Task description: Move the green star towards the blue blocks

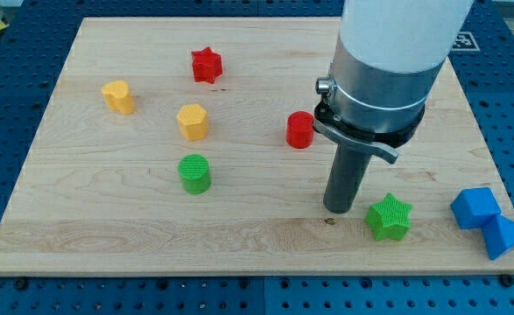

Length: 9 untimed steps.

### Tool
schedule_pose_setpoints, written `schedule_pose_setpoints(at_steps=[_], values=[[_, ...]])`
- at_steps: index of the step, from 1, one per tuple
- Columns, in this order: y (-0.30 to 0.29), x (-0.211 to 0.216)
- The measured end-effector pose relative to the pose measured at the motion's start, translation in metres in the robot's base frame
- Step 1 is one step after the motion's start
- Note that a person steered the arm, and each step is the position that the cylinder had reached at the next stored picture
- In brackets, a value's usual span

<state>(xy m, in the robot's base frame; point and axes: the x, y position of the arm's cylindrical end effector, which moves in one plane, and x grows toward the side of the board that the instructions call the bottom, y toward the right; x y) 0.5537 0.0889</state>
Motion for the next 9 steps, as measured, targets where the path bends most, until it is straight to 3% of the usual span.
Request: schedule_pose_setpoints(at_steps=[2,4,8,9], values=[[0.003,0.027],[0.008,-0.01],[0.02,0.041],[0.022,0.026]])
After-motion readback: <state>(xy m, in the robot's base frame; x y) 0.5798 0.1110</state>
